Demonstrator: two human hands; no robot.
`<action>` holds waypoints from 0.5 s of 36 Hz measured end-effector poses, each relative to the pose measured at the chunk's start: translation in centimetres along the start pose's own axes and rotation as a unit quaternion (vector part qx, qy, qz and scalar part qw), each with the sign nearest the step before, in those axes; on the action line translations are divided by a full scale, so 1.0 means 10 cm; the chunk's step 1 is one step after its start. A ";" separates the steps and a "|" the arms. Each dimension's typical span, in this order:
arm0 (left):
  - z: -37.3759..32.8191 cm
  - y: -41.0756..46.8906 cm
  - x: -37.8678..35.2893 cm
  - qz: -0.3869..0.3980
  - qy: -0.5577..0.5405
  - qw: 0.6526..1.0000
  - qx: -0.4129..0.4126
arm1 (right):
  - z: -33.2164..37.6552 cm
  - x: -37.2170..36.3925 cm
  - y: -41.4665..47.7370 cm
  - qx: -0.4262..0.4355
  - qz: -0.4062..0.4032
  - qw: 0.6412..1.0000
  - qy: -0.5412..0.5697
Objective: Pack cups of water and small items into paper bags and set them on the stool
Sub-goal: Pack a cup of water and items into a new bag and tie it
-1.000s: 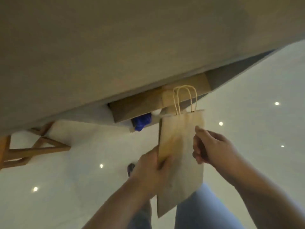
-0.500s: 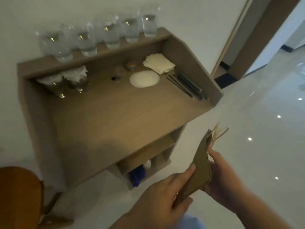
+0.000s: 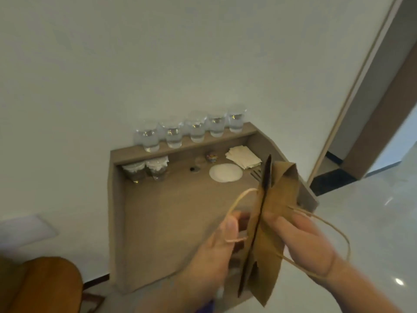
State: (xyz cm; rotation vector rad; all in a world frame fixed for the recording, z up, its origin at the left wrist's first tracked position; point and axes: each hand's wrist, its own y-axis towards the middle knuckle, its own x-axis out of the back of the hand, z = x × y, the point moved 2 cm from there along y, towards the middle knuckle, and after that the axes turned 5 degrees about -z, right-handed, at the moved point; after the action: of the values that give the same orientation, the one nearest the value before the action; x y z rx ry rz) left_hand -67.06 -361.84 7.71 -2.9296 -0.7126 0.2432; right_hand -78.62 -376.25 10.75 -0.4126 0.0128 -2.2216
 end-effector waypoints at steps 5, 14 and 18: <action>-0.56 -0.01 0.15 0.012 0.104 0.994 -0.020 | 0.56 -0.04 0.03 0.194 0.077 0.950 -0.231; -0.63 0.05 0.33 -0.220 0.352 0.907 -0.069 | 0.71 -0.07 0.25 0.211 0.092 0.896 -0.381; -0.55 0.10 0.49 -0.298 0.304 0.903 -0.051 | 0.66 0.03 0.46 0.132 0.051 0.899 -0.415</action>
State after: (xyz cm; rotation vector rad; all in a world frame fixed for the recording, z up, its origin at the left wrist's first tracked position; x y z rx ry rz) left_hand -61.28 -360.85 12.32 -2.4574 -1.4392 -0.7429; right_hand -73.37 -378.59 16.35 -1.1375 -0.6948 -1.7511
